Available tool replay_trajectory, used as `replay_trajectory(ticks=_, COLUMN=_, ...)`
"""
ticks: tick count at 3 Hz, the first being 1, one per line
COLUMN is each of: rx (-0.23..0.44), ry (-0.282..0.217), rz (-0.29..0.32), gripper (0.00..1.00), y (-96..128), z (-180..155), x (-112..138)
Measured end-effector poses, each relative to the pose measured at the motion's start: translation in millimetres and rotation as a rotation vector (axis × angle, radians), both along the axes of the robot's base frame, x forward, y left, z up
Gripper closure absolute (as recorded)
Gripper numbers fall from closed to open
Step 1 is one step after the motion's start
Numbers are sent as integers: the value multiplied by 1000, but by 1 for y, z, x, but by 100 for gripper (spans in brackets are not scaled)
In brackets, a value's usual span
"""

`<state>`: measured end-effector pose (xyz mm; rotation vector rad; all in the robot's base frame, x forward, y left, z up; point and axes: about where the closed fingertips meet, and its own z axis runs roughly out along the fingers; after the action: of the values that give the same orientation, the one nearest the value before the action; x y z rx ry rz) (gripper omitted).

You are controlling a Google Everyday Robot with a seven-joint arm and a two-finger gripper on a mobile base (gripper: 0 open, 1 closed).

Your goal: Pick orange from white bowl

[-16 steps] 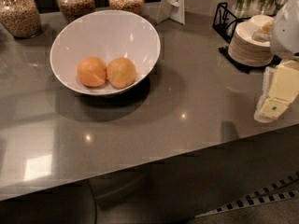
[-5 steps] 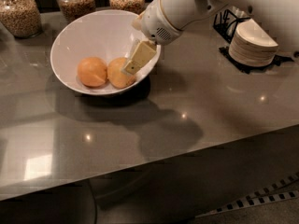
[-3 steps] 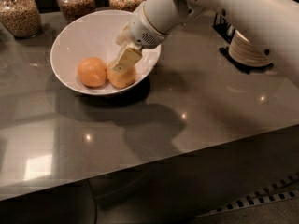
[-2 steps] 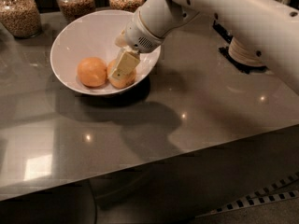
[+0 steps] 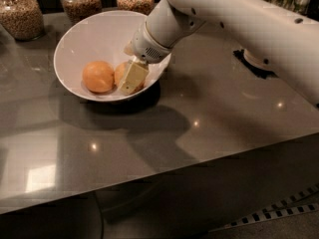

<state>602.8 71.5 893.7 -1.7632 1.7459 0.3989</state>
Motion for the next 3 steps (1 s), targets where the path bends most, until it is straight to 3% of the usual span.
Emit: replay_trajectory(ticks=3, rx=-104, ry=-20, rz=-45, gripper=22, y=-9, z=-37, x=22)
